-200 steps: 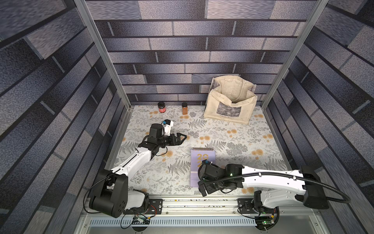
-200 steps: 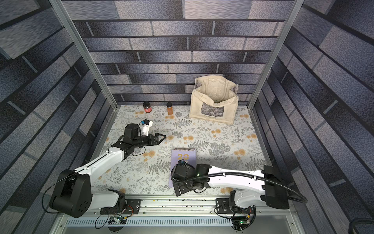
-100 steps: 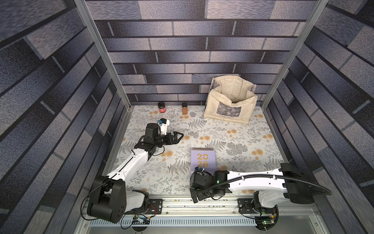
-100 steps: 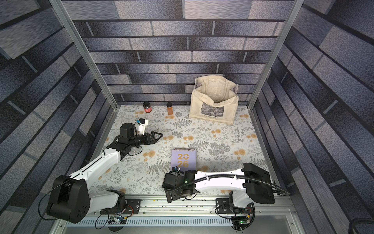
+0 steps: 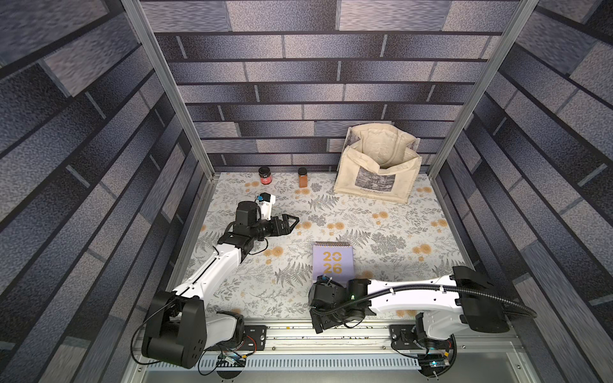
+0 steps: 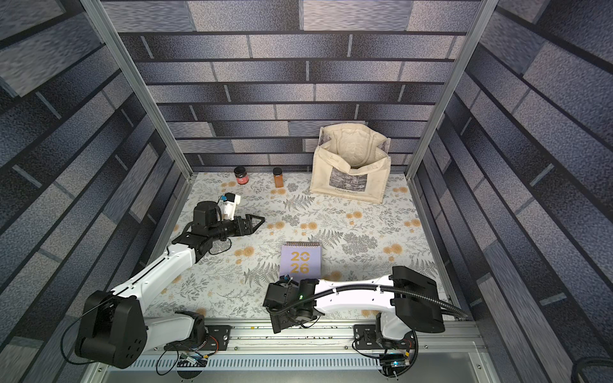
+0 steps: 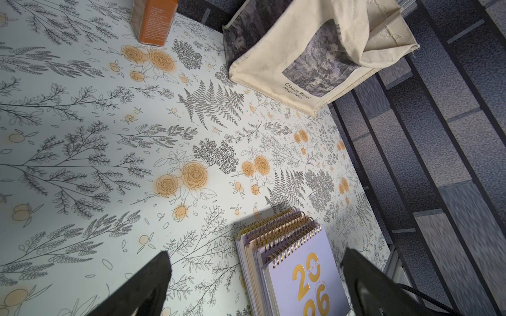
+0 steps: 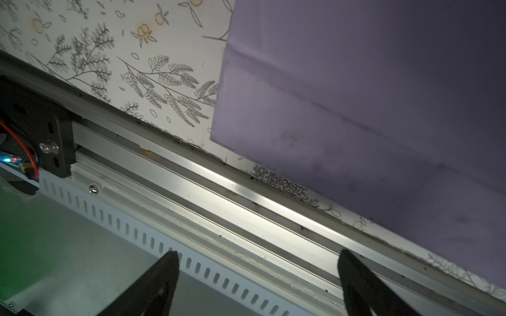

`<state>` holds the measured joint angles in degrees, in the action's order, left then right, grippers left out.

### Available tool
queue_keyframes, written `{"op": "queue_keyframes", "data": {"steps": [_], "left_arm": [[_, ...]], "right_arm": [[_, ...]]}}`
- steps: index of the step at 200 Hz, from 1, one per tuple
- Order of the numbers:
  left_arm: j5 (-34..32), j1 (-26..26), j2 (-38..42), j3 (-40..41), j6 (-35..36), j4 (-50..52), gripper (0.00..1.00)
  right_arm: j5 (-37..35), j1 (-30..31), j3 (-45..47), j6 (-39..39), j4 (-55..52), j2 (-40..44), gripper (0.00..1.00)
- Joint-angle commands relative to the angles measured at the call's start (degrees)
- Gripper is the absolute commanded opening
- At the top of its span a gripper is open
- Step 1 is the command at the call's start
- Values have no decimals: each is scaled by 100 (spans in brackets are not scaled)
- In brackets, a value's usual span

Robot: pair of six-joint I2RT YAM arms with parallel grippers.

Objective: Stack the calendars
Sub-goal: Adjust the calendar at the calendar.

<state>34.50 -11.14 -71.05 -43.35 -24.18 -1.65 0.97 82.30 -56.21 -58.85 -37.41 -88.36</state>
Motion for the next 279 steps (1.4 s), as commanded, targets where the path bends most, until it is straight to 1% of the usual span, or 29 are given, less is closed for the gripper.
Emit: {"op": "queue_keyframes", "data": {"steps": [1, 13, 19, 114, 168, 203, 219, 244, 261, 279], "left_arm": [[66, 57, 187, -134, 85, 94, 100], [74, 67, 190, -137, 81, 98, 100], [74, 67, 192, -130, 89, 109, 100], [101, 129, 196, -109, 81, 75, 100], [101, 156, 205, -109, 86, 77, 100], [92, 172, 210, -105, 89, 68, 100], [68, 182, 238, -106, 105, 67, 100], [-42, 248, 333, -57, 139, 33, 100], [-259, 349, 440, -46, 265, 60, 100], [-827, 432, 667, 70, 549, 120, 100]], "right_arm": [[88, -89, -65, 45, -52, -127, 93], [90, -130, -90, 86, -89, -151, 99], [83, -152, -111, 107, -120, -171, 100], [49, -493, -132, 316, -166, -222, 100], [-18, -554, -199, 383, -188, -244, 100], [-197, -579, -328, 533, -364, -162, 100], [-364, -575, -312, 705, -312, 125, 100], [-1276, -655, -241, 1277, -492, 1025, 100], [-1388, -1043, -166, 1689, -502, 1534, 100], [-1601, -1624, -26, 2358, -371, 2075, 100]]}}
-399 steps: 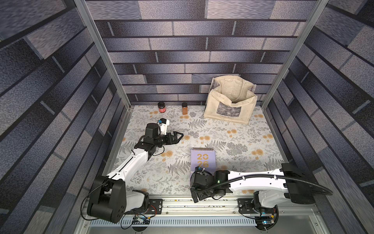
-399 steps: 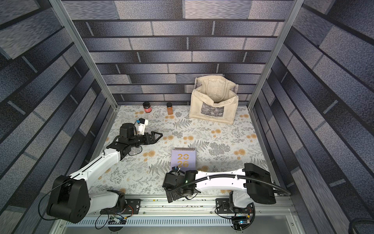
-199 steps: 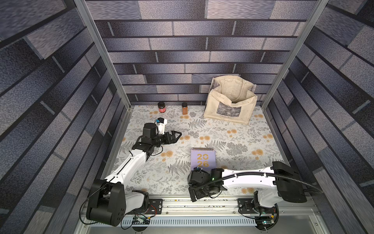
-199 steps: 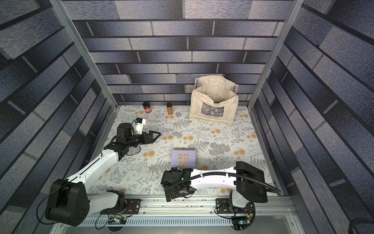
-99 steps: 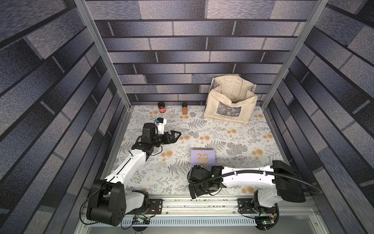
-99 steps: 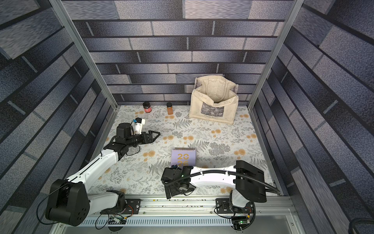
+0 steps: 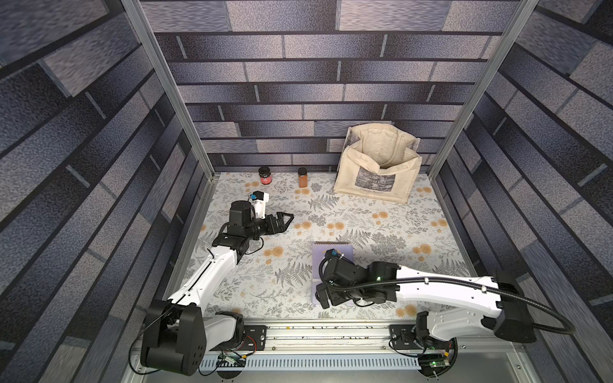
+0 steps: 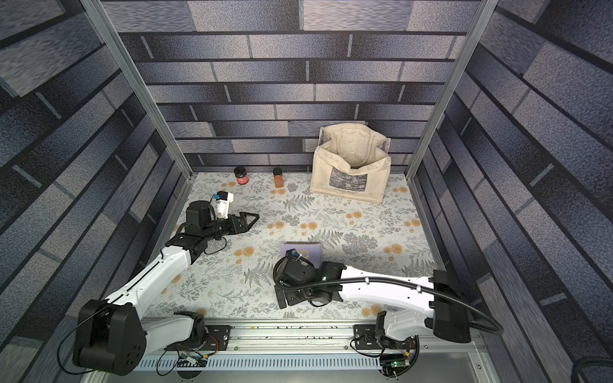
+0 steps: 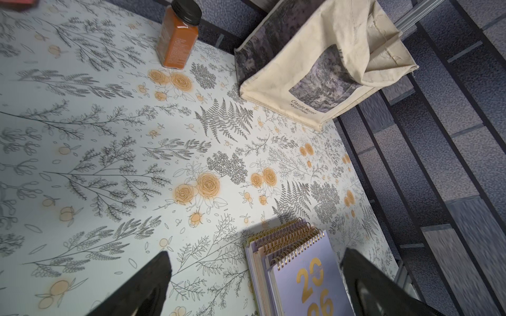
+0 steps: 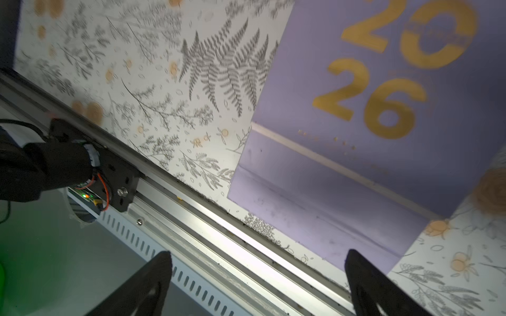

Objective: Stack the calendars
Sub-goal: Adjust the calendar at the calendar, then reset both arms

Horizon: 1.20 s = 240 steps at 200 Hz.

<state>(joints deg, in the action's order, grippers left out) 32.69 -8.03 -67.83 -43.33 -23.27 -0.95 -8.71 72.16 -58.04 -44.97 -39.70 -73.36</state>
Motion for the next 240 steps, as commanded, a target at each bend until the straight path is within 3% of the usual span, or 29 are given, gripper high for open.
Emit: {"op": "queue_keyframes", "data": {"steps": [1, 49, 76, 110, 126, 148, 159, 173, 198, 207, 240], "left_arm": [[-683, 128, 356, 78, 469, 51, 100], [-2555, 559, 1145, 1374, 1102, -1327, 100], [-2907, 942, 1162, 2246, 1390, -2786, 100], [-2809, 1409, 382, 2374, 1353, -3351, 100], [-2886, 1531, -118, 2490, 1388, -3803, 100], [-2367, 1677, -752, 2562, 1381, -4433, 100], [-2248, 1777, -702, 2365, 1391, -3939, 100], [-2108, 1866, -842, 2380, 1360, -4194, 100], [-1749, 1705, -417, 2121, 1381, -3490, 100], [-2145, 1313, -119, 1877, 1588, -2773, 100], [-2050, 709, 295, 926, 396, -1389, 100]], "right_arm": [[-628, -652, 168, 1015, -116, 608, 100], [-290, -3090, 936, 2938, 1508, 1562, 100], [212, -4530, 1421, 3508, 2630, 1535, 100], [590, -5901, 2157, 3902, 4150, 1099, 100], [482, -6222, 2525, 4079, 4962, 824, 100], [504, -6558, 2822, 4102, 5803, 386, 100], [555, -6660, 2880, 4151, 6058, 179, 100], [658, -6771, 2889, 4102, 6210, 6, 100], [832, -6785, 2693, 4121, 5840, -3, 100], [787, -6781, 2625, 4010, 5631, 76, 100], [884, -6768, 2195, 3508, 4338, 232, 100]]}}
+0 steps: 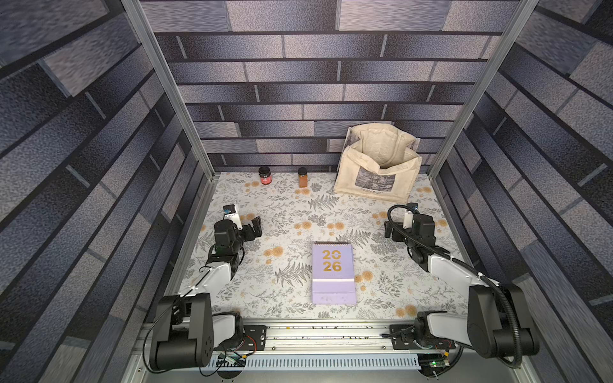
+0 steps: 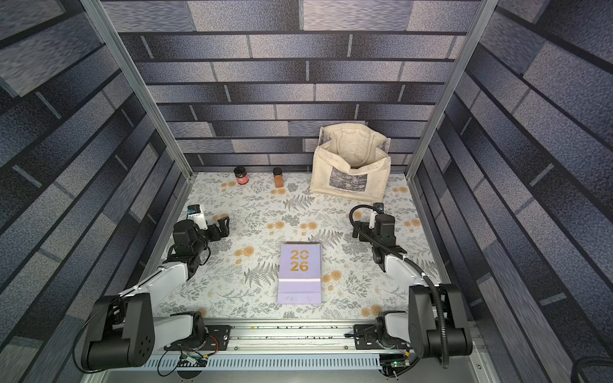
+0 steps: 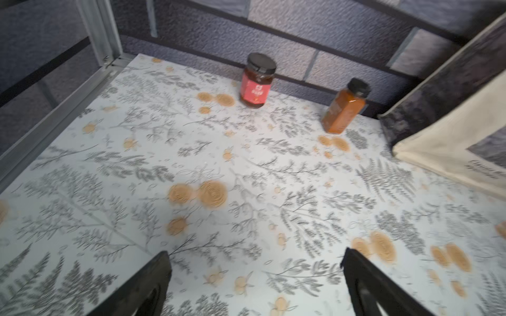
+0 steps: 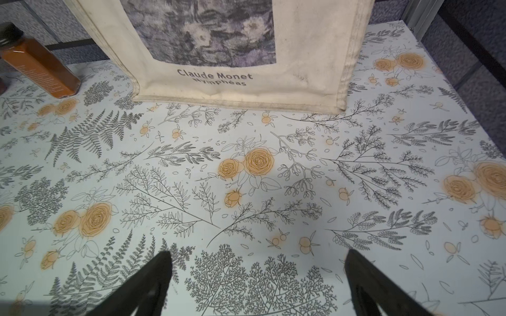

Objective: Stack the calendars
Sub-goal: Reset both arms

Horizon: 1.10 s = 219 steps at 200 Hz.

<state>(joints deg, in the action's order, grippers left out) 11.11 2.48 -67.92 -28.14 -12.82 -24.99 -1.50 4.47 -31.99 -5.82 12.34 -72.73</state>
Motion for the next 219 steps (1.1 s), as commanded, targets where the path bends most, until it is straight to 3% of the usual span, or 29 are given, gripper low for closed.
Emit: {"op": "queue_keyframes", "data": {"steps": [1, 23, 48, 106, 151, 176, 219], "left_arm": [[126, -361, 305, -617, -659, 1050, 100], [353, -704, 184, -789, -1114, 1282, 100], [1537, -827, -200, -827, -1917, 944, 100], [2547, -1975, -1001, -1306, -2349, 1402, 100], [3042, -2625, -1277, -1275, -2734, 1222, 100], [2739, -2889, -1207, -1228, -2558, 1776, 100], [2758, -3133, -1311, -1233, -2589, 1820, 100]], "right_arm": [[178, 1, -421, -422, -896, 175, 100], [152, 223, -409, -725, -1319, 413, 100], [-27, 575, -462, -932, -1852, 674, 100], [-26, 770, -527, -1263, -2445, 1052, 100], [-111, 810, -501, -1270, -2526, 1158, 100], [-119, 810, -509, -1263, -2547, 1207, 100], [-94, 818, -481, -1302, -2543, 1150, 100]]}}
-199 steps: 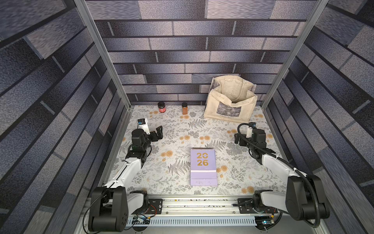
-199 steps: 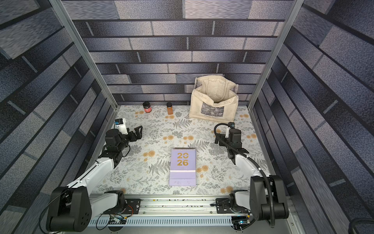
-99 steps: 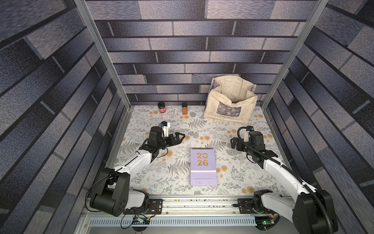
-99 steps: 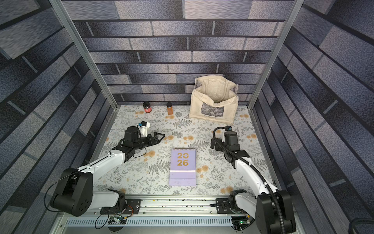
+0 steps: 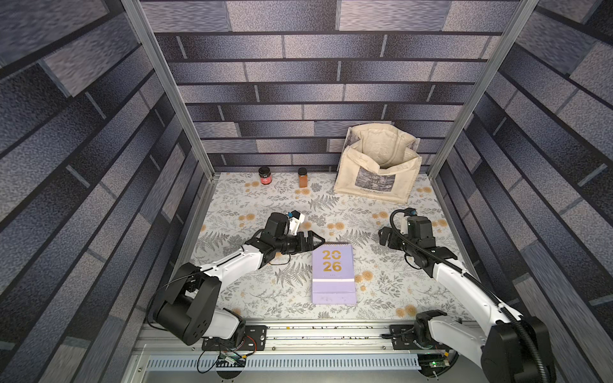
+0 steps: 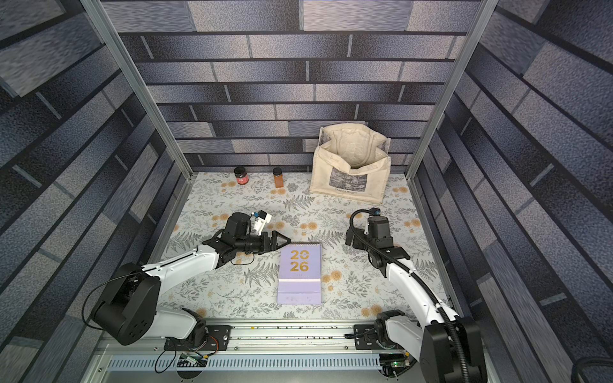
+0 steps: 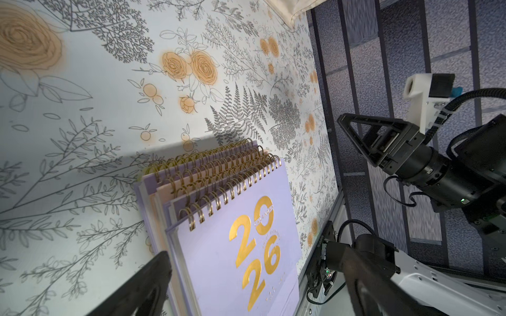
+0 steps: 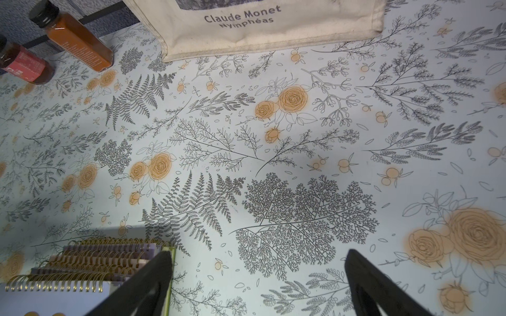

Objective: Stack the calendars
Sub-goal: Reset both arms

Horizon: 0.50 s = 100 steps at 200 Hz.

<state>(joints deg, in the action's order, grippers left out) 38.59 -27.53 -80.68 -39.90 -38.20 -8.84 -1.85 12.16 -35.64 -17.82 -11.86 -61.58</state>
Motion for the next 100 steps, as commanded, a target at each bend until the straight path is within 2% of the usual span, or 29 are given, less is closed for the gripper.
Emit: {"op": "queue_keyframes", "data": {"steps": [1, 100], "left_arm": [[1, -140, -39, -60, -50, 206, 100], [-287, -174, -313, -173, 251, 481, 100]], "right_arm": [[-60, 49, -113, -109, -124, 34, 100], [-50, 51, -120, -121, -177, 67, 100]]}}
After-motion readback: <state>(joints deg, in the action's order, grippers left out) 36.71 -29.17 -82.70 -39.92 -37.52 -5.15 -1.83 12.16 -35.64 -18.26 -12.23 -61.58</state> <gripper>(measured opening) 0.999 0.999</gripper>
